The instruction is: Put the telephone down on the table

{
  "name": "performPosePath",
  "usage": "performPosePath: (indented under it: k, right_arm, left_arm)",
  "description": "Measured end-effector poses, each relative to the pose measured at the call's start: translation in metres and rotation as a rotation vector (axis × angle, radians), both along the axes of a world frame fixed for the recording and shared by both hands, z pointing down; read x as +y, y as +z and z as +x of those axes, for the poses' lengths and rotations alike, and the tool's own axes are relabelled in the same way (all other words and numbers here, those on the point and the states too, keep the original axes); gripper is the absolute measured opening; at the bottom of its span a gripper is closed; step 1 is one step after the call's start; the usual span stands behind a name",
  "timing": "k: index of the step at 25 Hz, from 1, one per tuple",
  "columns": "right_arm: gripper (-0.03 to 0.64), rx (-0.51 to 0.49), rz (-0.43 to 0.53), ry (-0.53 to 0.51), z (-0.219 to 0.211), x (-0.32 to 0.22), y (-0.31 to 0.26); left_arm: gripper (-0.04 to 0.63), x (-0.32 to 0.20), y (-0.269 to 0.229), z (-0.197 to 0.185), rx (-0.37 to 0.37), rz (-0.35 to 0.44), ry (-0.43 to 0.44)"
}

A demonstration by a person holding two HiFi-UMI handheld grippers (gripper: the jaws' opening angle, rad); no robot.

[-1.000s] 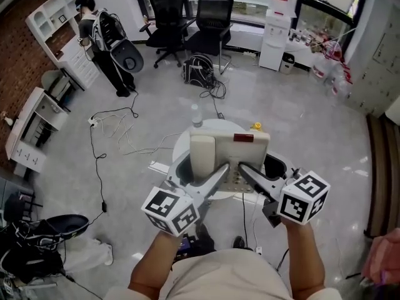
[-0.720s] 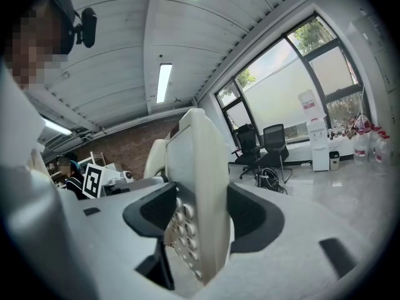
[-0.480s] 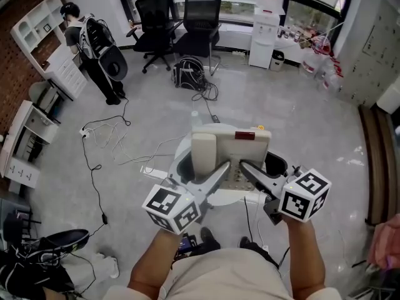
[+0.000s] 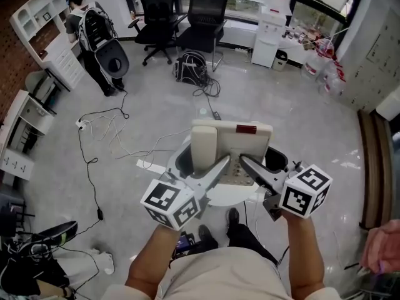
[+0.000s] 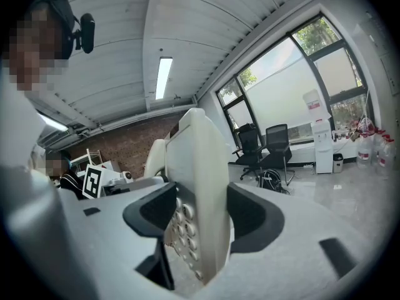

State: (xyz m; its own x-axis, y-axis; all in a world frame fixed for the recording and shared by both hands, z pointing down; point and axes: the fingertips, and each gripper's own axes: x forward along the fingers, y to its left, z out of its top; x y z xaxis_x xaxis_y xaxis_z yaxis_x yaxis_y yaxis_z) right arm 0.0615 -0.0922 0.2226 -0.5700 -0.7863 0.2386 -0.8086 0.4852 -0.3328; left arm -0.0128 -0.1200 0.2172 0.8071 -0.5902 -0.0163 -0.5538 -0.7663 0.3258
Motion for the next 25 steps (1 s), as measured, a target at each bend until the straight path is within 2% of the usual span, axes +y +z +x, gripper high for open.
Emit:
performPosePath:
  k: [8, 12, 25]
  right_arm:
    - [0.247, -0.014, -0.037, -0.094, -0.018, -0.046, 0.019]
    - [0.247, -0.027, -0.051, -0.135, -0.016, -0.058, 0.041]
    - [0.249, -0.042, -0.132, -0.213, -0.017, -0.112, 0.096]
  left_arm:
    - [0.366, -0.039, 0.019, -0.02, -0.019, -0.044, -0.095]
    - [0.366, -0.048, 0.041, -0.019, -0.028, -0.058, -0.138]
    - [0.365, -0.096, 0.097, -0.022, -0.059, -0.149, -0.215]
